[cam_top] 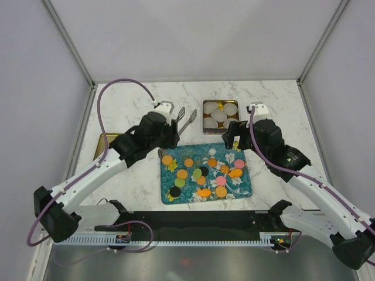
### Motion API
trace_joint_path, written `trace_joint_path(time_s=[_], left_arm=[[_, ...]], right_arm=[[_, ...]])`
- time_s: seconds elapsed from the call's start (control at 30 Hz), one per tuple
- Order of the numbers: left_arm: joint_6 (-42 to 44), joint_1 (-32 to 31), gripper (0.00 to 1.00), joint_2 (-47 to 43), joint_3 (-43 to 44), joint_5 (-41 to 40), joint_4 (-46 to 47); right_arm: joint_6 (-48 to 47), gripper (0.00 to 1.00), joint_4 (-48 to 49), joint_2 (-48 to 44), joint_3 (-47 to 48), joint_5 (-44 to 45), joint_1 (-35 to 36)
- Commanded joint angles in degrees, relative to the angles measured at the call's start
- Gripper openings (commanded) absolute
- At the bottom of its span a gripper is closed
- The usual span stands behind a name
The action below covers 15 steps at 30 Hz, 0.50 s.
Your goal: Pack the cookies
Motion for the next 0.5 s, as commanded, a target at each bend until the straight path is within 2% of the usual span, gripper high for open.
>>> trace_joint_path(time_s=[0.0,0.27,0.47], left_arm=[[-4.2,-5.9,0.52,-7.0,-4.0,-3.2,-3.6],[-9.4,-15.4,0.46,-14.9,-10.9,-1.8,-12.0],[-11.4,-18.4,0.46,-17.0,-14.6,-1.3,-15.3]], right_arm=[[-1.5,0.98,-2.4,-1.0,3.4,2.6,0.0],[-2.0,0.98,-3.2,-0.9,3.4,3.8,0.1],[-1.8,0.98,-3.1,0.1,3.2,3.9,0.1]])
